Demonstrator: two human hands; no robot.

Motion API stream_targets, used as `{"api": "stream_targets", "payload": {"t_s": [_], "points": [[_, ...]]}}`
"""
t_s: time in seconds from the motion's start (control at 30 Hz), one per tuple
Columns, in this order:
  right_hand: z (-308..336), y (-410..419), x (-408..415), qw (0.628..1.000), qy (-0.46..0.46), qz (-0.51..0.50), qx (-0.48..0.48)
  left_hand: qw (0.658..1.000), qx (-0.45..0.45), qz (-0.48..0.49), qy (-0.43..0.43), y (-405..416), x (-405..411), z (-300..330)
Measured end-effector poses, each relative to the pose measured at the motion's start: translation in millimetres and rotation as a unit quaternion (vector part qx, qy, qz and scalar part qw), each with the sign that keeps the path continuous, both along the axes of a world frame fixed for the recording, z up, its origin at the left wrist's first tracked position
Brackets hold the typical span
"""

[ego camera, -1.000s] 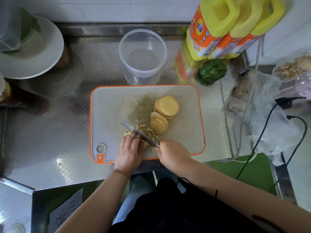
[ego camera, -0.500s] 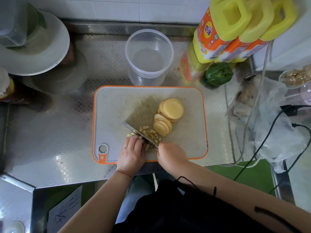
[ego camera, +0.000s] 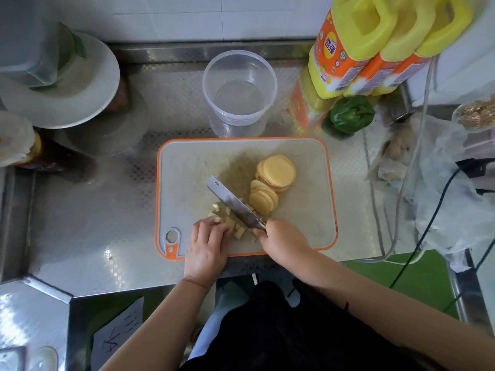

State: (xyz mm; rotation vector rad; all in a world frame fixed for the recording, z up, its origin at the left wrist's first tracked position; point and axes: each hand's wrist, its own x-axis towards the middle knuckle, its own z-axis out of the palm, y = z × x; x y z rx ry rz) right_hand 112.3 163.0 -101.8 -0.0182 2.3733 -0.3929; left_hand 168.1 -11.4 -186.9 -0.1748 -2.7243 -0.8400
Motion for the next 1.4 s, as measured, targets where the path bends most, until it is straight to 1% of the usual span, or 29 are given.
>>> {"api": "stream_targets", "payload": {"t_s": [0.1,0.33,0.4,0.53,0.57,0.6,0.67,0.73,0.8,0.9,1.07,1.23,1.33,1.4], "points": [[4,4,2,1.0,0.004,0.017,0.003,0.998,0.011,0.043,-0.032,-10,1,4],[6,7,4,0.999,0.03,0.045,0.004,0.994,0.029,0.029,-0.1,-12,-16,23],[6,7,5,0.999,0.024,0.042,-0.001,0.991,0.036,0.035,-0.124,-12,-20,28],[7,8,7,0.998,0.035,0.043,-0.005,0.975,0.088,0.065,-0.194,-12,-26,35],[7,8,7,0.998,0.036,0.044,-0.005,0.974,0.091,0.071,-0.195,-13,-26,35],[7,9,8,0.998,0.037,0.044,-0.006,0.976,0.08,0.078,-0.185,-13,-25,35],[7,9,9,0.998,0.039,0.042,-0.008,0.976,0.029,0.111,-0.183,-14,-23,32],[8,9,9,0.998,0.044,0.041,-0.008,0.966,-0.014,0.147,-0.213,-12,-21,29],[8,10,11,0.998,0.051,0.043,-0.004,0.961,-0.015,0.147,-0.235,-9,-18,28],[7,13,13,0.997,0.058,0.043,-0.003,0.97,0.004,0.101,-0.222,-9,-19,26],[6,14,15,0.998,0.06,0.019,-0.01,0.975,0.047,0.057,-0.21,-8,-26,29],[7,15,17,0.998,0.062,0.013,-0.014,0.972,0.089,0.059,-0.211,-6,-28,32],[7,15,17,0.998,0.059,0.01,-0.02,0.97,0.103,0.045,-0.214,-4,-30,34],[7,15,19,0.998,0.062,0.015,-0.021,0.974,0.104,0.043,-0.196,-5,-27,34]]}}
